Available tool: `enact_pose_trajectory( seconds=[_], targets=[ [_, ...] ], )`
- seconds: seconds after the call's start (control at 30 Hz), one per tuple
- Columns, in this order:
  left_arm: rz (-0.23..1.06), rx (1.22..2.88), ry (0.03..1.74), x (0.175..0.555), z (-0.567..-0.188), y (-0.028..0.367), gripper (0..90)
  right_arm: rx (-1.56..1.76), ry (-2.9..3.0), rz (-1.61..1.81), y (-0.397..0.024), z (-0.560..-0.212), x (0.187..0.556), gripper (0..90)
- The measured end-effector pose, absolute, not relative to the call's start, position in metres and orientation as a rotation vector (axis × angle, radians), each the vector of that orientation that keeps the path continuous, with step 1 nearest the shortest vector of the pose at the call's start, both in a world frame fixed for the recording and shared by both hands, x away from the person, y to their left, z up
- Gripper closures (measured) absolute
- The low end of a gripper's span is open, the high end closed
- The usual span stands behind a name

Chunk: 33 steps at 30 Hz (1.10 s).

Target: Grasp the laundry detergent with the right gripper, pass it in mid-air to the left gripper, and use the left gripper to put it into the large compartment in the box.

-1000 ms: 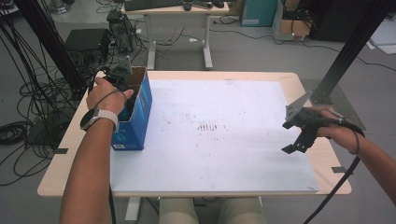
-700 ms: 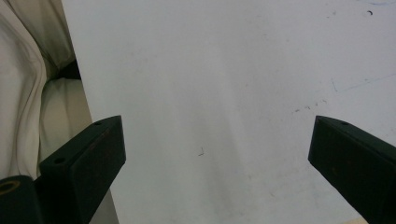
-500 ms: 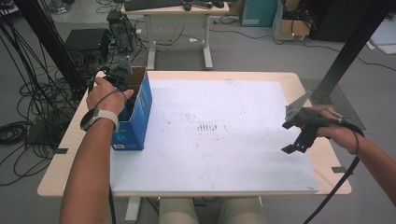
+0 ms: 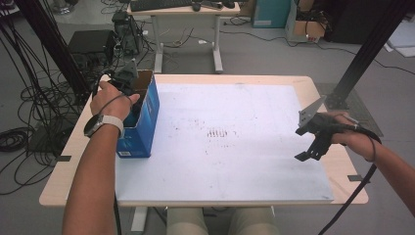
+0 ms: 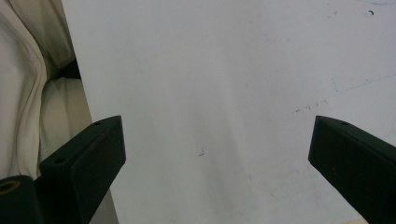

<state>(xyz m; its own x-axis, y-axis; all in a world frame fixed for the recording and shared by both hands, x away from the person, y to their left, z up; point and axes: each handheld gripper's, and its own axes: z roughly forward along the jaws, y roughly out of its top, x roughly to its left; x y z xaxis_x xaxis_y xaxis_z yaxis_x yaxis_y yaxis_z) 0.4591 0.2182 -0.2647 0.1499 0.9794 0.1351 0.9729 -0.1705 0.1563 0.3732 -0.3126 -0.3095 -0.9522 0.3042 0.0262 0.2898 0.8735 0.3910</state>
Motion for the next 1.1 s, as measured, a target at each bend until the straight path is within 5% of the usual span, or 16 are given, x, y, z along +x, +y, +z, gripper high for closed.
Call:
enact_pose_trajectory(
  seconds=[0.9,1.1],
  targets=[
    [0.308,2.35,1.996,0.4609,-0.2656,0.2193,37.1,0.472,3.018,0.618,-0.3127,-0.312,0.3727,3.9],
    [0.289,2.333,1.989,0.4596,-0.2646,0.2223,30.1,0.475,3.017,0.621,-0.3125,-0.3122,0.3725,3.9]
  ],
)
